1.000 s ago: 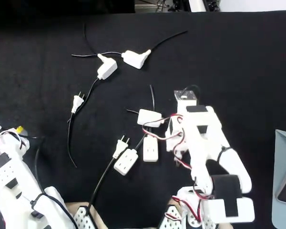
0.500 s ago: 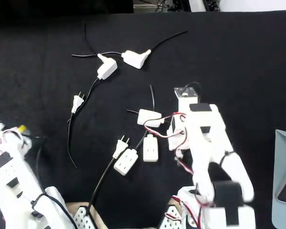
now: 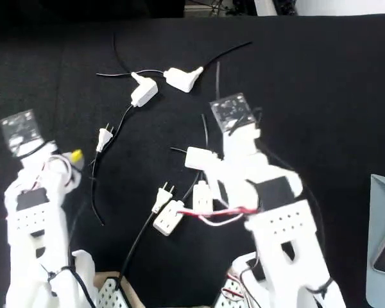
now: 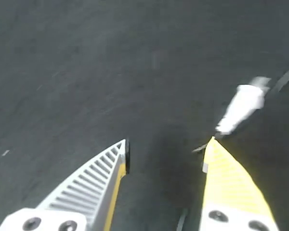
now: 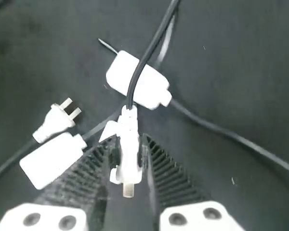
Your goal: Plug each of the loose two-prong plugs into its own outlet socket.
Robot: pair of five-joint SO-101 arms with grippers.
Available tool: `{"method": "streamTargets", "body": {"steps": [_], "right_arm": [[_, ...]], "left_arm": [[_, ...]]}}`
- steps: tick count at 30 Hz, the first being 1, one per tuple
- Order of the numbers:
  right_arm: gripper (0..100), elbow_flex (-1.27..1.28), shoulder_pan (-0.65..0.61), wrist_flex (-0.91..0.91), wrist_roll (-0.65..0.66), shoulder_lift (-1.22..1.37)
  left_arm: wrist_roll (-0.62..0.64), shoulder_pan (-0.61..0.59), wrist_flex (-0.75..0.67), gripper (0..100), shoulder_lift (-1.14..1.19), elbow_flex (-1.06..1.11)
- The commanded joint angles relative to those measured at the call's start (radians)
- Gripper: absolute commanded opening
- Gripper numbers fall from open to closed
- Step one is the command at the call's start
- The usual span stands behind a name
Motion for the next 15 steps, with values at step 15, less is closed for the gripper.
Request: {"method": "streamTargets", "body": {"steps": [15], "right_arm": [[1.1,0.280,-0.302,-0.525,-0.100,-0.176]], "left_arm": [[-0.017,0.475,0.397,26,-0.020,-0.386]]}}
